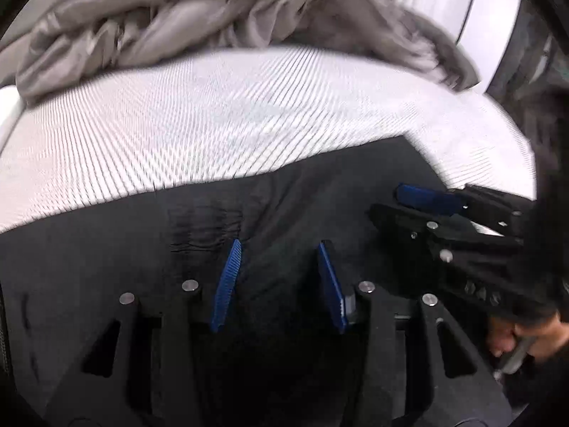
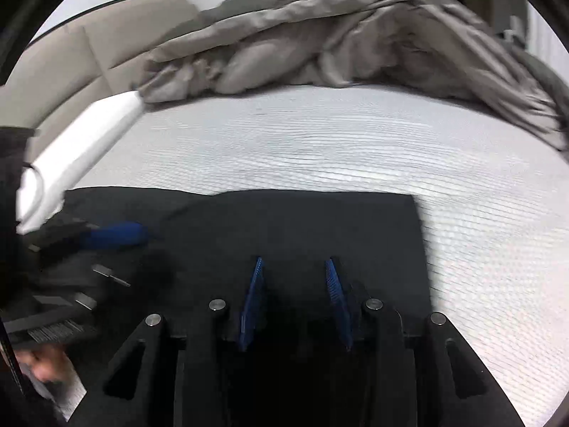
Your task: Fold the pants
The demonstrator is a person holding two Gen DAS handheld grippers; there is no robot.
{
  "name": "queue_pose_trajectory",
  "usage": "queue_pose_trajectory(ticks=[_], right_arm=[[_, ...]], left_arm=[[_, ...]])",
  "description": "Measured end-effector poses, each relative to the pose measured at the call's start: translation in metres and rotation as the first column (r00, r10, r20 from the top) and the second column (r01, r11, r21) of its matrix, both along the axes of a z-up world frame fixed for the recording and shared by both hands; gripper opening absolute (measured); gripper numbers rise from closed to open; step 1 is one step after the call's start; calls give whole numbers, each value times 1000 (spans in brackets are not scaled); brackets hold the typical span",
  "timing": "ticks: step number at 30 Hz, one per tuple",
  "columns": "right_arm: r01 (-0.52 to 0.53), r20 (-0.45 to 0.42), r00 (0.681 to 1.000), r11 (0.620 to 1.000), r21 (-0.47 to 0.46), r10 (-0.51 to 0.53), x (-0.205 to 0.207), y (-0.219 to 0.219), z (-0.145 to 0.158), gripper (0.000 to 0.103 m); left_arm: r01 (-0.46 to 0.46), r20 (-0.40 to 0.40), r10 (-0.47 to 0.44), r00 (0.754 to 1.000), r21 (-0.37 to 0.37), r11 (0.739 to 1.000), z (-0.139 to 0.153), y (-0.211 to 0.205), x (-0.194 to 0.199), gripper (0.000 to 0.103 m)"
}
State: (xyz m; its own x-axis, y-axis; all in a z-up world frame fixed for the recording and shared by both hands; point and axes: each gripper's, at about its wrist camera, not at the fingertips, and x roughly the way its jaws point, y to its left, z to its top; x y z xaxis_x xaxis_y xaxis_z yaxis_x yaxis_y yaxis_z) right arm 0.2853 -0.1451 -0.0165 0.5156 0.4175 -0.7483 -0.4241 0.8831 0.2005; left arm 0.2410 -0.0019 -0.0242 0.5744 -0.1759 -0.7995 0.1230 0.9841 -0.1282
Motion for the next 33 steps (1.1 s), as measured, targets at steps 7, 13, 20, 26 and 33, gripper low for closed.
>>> queue_pose_trajectory(ticks=[7, 13, 20, 26, 33], right_arm=[[127, 50, 992, 956, -263, -118, 13, -23, -19, 39], [204, 42, 979, 970, -131, -200, 12, -53, -3, 40], [72, -14, 997, 997, 32, -72, 11, 19, -6, 40], [94, -22, 995, 988, -124, -98, 23, 19, -20, 40], [315, -29, 946, 937, -149, -323, 18, -78, -12, 42]], left_arm=[[24, -7, -26, 1000, -171, 985, 3, 37, 3, 28], [0, 45, 5, 999, -115, 993, 34, 28, -4, 28], [-59, 36, 61, 998, -31, 998, 11, 18, 12, 28], [-48, 24, 53, 998, -184, 982, 6, 46, 6, 24], [-50, 30, 51, 998, -28, 998, 25, 31, -17, 25]])
